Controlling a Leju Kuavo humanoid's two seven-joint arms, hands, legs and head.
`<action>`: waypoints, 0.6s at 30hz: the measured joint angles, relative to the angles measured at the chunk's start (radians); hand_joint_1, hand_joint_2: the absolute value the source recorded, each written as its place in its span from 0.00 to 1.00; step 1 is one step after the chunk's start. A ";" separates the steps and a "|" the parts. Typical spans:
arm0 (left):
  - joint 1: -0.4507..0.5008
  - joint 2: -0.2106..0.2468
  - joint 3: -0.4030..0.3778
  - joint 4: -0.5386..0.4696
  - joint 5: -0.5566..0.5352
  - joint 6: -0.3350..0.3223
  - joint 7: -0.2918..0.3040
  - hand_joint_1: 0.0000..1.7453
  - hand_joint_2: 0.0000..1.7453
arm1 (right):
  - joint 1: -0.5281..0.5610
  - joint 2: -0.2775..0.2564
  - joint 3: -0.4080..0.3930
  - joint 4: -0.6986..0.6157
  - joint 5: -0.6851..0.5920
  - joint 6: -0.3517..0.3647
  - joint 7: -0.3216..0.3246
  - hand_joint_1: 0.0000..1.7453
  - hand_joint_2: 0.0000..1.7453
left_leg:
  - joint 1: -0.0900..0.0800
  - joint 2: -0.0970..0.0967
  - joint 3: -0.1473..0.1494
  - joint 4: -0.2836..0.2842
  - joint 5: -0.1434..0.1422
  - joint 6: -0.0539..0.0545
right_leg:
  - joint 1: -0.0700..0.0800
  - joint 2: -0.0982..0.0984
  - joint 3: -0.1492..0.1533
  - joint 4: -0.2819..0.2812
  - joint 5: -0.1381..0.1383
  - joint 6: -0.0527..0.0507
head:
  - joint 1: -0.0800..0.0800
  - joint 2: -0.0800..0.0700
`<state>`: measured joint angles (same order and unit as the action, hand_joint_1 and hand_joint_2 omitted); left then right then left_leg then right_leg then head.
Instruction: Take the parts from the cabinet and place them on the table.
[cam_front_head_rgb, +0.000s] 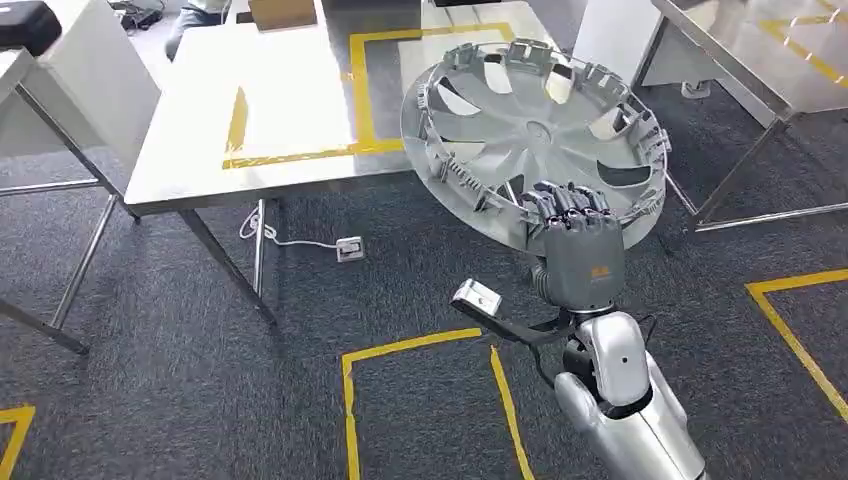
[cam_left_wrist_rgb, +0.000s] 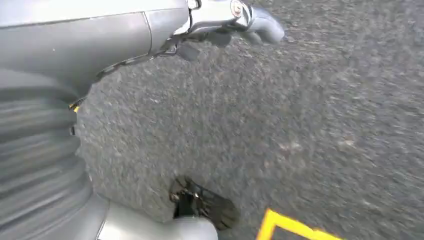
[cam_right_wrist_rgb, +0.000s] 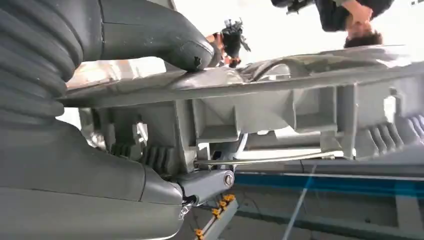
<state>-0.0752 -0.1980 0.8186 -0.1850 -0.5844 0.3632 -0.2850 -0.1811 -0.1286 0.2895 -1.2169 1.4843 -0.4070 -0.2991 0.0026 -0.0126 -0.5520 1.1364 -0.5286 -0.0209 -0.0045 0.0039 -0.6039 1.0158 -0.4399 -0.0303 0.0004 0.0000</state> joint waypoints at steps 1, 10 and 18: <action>0.000 0.000 0.000 0.000 0.000 0.000 0.004 0.00 1.00 | -0.001 0.001 0.000 -0.002 0.001 0.000 -0.001 1.00 1.00 | 0.002 0.001 -0.049 0.073 -0.018 -0.003 | 0.000 0.000 0.007 0.000 -0.008 -0.003 | -0.001 0.000; 0.010 0.000 0.015 0.002 0.019 0.008 0.002 0.00 1.00 | -0.020 0.004 0.006 0.003 -0.012 -0.008 -0.027 1.00 1.00 | -0.009 0.007 -0.118 -0.100 0.106 0.017 | 0.006 0.010 0.102 0.001 -0.101 0.014 | -0.004 0.000; 0.004 -0.004 0.032 -0.003 0.051 -0.015 -0.049 0.00 1.00 | -0.045 0.002 0.015 0.017 -0.030 -0.003 -0.035 1.00 1.00 | 0.000 0.001 -0.048 -0.118 0.079 0.055 | -0.001 0.005 -0.071 0.279 -0.176 0.059 | 0.002 0.000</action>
<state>-0.0710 -0.2022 0.8503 -0.1881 -0.5329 0.3479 -0.3338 -0.2260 -0.1263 0.3048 -1.1997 1.4542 -0.4101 -0.3338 0.0023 -0.0111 -0.6002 1.0184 -0.4494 0.0342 -0.0059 0.0086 -0.6746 1.2946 -0.6160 0.0284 0.0023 0.0000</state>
